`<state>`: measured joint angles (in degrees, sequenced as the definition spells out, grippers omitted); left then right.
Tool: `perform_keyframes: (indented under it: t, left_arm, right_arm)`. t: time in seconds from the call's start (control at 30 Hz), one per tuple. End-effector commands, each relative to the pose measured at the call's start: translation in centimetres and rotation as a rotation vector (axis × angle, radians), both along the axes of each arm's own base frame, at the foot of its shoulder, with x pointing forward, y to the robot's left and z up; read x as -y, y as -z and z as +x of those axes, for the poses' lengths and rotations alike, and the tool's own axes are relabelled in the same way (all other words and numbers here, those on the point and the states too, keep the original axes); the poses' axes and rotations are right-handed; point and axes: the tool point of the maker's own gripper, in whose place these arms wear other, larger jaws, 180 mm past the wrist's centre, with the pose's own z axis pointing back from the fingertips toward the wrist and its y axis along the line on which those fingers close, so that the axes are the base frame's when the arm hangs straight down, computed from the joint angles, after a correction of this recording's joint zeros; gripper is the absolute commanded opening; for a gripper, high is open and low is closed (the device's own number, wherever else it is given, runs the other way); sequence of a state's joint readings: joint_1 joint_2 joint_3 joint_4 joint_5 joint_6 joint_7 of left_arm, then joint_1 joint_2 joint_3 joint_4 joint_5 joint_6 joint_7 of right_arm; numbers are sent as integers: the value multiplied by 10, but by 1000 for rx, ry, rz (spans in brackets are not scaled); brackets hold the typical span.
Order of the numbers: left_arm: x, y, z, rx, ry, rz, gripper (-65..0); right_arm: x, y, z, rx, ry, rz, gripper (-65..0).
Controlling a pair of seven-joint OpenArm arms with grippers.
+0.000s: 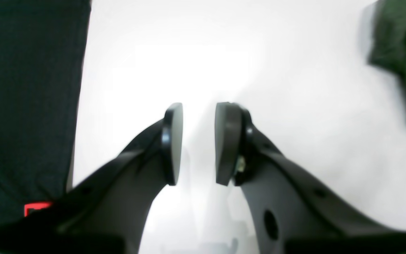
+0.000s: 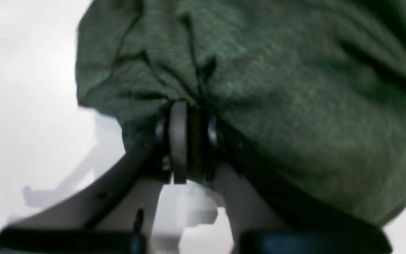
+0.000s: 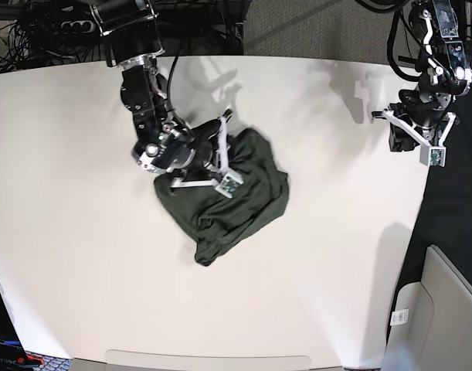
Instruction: Fold the T-shirt properly
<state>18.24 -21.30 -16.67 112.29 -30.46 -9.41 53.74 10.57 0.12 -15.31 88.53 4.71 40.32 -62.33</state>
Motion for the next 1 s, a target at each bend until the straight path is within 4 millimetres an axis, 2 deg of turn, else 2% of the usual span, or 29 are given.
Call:
perform_keyframes:
  t: [0.0, 0.13, 0.2, 0.3, 0.43, 0.57, 0.67, 0.77, 0.87, 0.97]
  left_arm:
    - [-3, -14, 7, 51, 5, 15, -511]
    - [-2, -14, 7, 51, 7, 13, -511]
    - [-2, -14, 7, 50, 8, 13, -511]
    - [-2, -14, 7, 52, 8, 13, -511]
    - [-1, -11, 4, 39, 9, 11, -511]
    - [0, -8, 1, 31, 11, 10, -511]
    - [0, -6, -2, 22, 11, 10, -511]
    - [4, -2, -5, 17, 3, -8, -511]
    - [8, 0, -6, 17, -2, -24, -511]
    - [11, 2, -6, 17, -4, -34, -511]
  right_arm:
    - [20, 2, 6, 6, 30, -69, -600]
    - [35, 1, 14, 14, 68, -71, -600]
    - [35, 0, 14, 19, 66, -71, -600]
    - [25, -15, 9, 56, 57, -21, -600]
    - [3, -55, 9, 129, 34, 130, -599]
    - [4, -66, 13, 146, 59, 183, -599]
    - [-3, -75, 20, 165, 83, 233, -597]
    - [-4, -93, 37, 234, 100, 295, -590]
    - [-6, -101, 56, 248, 110, 308, -518]
    - [0, -110, 80, 265, 219, 312, -420]
